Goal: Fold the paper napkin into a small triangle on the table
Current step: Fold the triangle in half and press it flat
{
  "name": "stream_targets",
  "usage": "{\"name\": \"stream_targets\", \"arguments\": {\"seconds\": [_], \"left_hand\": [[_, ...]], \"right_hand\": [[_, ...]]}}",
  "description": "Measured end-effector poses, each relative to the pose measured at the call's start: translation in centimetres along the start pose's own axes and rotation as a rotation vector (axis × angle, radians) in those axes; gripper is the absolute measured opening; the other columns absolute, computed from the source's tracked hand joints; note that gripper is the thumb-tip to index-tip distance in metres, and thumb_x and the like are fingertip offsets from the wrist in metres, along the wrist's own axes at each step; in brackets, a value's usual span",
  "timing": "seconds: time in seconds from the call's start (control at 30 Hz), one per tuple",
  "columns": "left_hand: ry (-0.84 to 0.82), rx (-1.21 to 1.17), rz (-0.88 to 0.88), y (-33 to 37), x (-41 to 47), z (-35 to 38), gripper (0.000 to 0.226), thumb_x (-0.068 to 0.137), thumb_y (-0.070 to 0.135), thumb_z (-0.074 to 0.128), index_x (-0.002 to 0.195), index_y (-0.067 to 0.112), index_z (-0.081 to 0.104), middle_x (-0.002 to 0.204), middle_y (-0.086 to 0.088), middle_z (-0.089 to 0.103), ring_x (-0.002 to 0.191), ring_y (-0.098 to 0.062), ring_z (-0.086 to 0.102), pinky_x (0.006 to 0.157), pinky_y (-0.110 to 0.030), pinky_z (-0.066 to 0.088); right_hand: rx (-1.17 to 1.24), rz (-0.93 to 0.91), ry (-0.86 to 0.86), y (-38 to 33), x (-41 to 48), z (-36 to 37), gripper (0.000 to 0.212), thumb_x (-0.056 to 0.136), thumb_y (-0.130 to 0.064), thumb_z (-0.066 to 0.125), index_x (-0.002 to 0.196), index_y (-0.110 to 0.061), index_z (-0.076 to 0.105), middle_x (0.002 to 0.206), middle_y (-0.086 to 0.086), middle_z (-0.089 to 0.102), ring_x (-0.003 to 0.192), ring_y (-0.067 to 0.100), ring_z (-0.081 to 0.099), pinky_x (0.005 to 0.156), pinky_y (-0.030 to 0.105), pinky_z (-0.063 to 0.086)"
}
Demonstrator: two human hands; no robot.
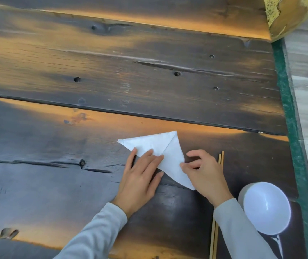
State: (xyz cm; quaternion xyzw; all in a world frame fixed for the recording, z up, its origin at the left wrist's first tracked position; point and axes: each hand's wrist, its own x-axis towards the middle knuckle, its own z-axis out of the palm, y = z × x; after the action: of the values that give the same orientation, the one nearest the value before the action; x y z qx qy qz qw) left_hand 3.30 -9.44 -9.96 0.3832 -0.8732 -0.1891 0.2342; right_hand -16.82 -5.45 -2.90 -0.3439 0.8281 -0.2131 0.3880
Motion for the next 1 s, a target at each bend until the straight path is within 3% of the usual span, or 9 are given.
{"name": "stream_targets", "arguments": {"seconds": [0.07,0.2,0.4,0.5,0.6,0.7,0.8,0.9,1.0], "left_hand": [[-0.019,0.023,0.004,0.2,-0.1,0.1,0.043,0.097,0.037,0.064,0.134,0.018,0.057,0.125,0.001,0.065,0.137,-0.023,0.05,0.116,-0.055,0.03],[-0.072,-0.006,-0.048,1.7,-0.4,0.1,0.045,0.095,0.053,0.061,0.128,0.023,0.062,0.131,0.008,0.063,0.133,-0.017,0.052,0.1,-0.042,0.035],[-0.087,-0.124,-0.066,2.6,-0.2,-0.2,0.025,0.095,0.031,0.061,0.115,0.021,0.071,0.124,0.01,0.069,0.132,-0.01,0.055,0.101,-0.046,0.037],[-0.113,-0.184,-0.067,2.3,-0.2,-0.7,0.018,0.097,0.027,0.058,0.107,0.022,0.071,0.116,0.014,0.071,0.133,-0.002,0.053,0.107,-0.043,0.033],[-0.158,-0.239,-0.099,1.8,-0.1,-1.3,0.014,0.099,0.026,0.059,0.104,0.022,0.071,0.111,0.015,0.073,0.13,0.004,0.053,0.107,-0.039,0.036],[-0.166,-0.285,-0.151,1.5,0.2,-2.0,0.018,0.1,0.033,0.057,0.102,0.021,0.071,0.112,0.013,0.075,0.118,0.004,0.059,0.105,-0.03,0.038],[-0.166,-0.297,-0.241,1.7,0.5,-2.6,0.034,0.1,0.044,0.051,0.103,0.019,0.074,0.106,0.014,0.075,0.099,-0.001,0.058,0.102,-0.019,0.037],[-0.172,-0.366,-0.336,1.8,0.8,-2.8,0.042,0.1,0.05,0.05,0.087,0.014,0.069,0.076,0.005,0.067,0.078,-0.007,0.058,0.088,-0.03,0.047],[-0.188,-0.686,-0.558,2.1,1.7,-3.0,0.034,0.097,0.051,0.057,0.096,0.02,0.071,0.086,0.005,0.076,0.087,-0.014,0.071,0.085,-0.039,0.056]], "right_hand": [[0.066,0.009,0.01,0.1,-0.4,0.3,0.036,0.088,-0.03,0.074,0.118,-0.036,0.056,0.071,-0.031,0.069,0.086,0.006,0.064,0.087,0.042,0.057],[0.323,0.053,0.025,0.4,-1.5,0.7,0.034,0.089,-0.027,0.073,0.105,-0.051,0.056,0.083,-0.026,0.072,0.081,0.006,0.07,0.079,0.044,0.063],[0.578,-0.04,-0.099,0.3,-3.6,0.8,0.028,0.095,-0.014,0.068,0.095,-0.041,0.071,0.081,-0.004,0.077,0.077,0.018,0.075,0.061,0.027,0.061],[0.452,-0.143,-0.048,1.2,-3.8,0.7,0.031,0.099,-0.011,0.061,0.101,-0.039,0.072,0.078,-0.002,0.07,0.068,0.02,0.071,0.062,0.027,0.06],[0.178,-0.312,0.052,2.0,-3.5,0.1,0.044,0.093,-0.004,0.063,0.11,-0.044,0.068,0.095,-0.017,0.056,0.08,0.012,0.063,0.07,0.018,0.053],[0.014,-0.386,-0.014,2.6,-3.0,-0.4,0.057,0.082,0.0,0.072,0.115,-0.046,0.063,0.102,-0.027,0.053,0.077,0.01,0.063,0.069,0.008,0.049],[-0.07,-0.368,-0.083,3.1,-2.2,-0.2,0.053,0.082,-0.016,0.079,0.109,-0.056,0.057,0.094,-0.036,0.058,0.069,0.011,0.063,0.065,0.01,0.051],[-0.043,-0.343,-0.087,3.5,-1.7,0.3,0.043,0.087,-0.03,0.076,0.104,-0.063,0.054,0.085,-0.043,0.059,0.067,0.01,0.063,0.06,0.009,0.05],[-0.009,-0.352,-0.072,3.8,-1.2,0.4,0.038,0.092,-0.032,0.07,0.1,-0.066,0.055,0.071,-0.022,0.066,0.063,0.012,0.062,0.06,0.016,0.052]]}}
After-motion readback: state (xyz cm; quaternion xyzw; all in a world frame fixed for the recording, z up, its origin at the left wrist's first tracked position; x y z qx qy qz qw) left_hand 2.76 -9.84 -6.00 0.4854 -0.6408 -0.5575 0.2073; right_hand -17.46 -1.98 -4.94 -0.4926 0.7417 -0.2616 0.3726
